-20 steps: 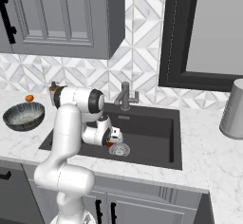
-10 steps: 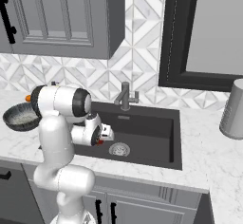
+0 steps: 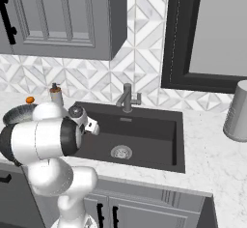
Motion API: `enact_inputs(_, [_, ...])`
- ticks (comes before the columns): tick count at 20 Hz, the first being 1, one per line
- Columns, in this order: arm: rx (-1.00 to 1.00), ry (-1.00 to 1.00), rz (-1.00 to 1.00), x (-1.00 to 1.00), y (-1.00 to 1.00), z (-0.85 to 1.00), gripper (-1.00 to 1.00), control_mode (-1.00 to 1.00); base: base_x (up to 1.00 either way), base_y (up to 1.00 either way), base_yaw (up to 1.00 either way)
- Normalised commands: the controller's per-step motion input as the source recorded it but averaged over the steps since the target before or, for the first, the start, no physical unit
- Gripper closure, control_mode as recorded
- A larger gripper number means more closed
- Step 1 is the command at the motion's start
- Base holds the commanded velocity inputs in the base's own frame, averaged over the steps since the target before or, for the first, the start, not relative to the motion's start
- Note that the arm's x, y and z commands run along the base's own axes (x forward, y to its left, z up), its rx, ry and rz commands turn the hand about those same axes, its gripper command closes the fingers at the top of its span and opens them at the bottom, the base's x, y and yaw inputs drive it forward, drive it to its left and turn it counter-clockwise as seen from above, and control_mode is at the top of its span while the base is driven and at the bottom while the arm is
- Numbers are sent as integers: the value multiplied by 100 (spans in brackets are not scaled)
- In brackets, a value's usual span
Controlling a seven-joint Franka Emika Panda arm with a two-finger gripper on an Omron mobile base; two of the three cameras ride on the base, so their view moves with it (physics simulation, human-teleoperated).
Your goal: Pick the bell pepper from the sink and place it in the bowl. Then pick the bowl and place it in the microwave. Then close the microwave door and press the start button.
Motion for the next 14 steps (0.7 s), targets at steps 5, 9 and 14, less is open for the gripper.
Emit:
enact_inputs(5, [12, -24, 0, -35, -1, 100, 100, -100, 0, 0, 0])
enact_inputs(9, [0, -20, 0, -50, 15, 100, 100, -100, 0, 0, 0])
enact_inputs(14, [0, -13, 0, -49, 17, 100, 100, -100, 0, 0, 0])
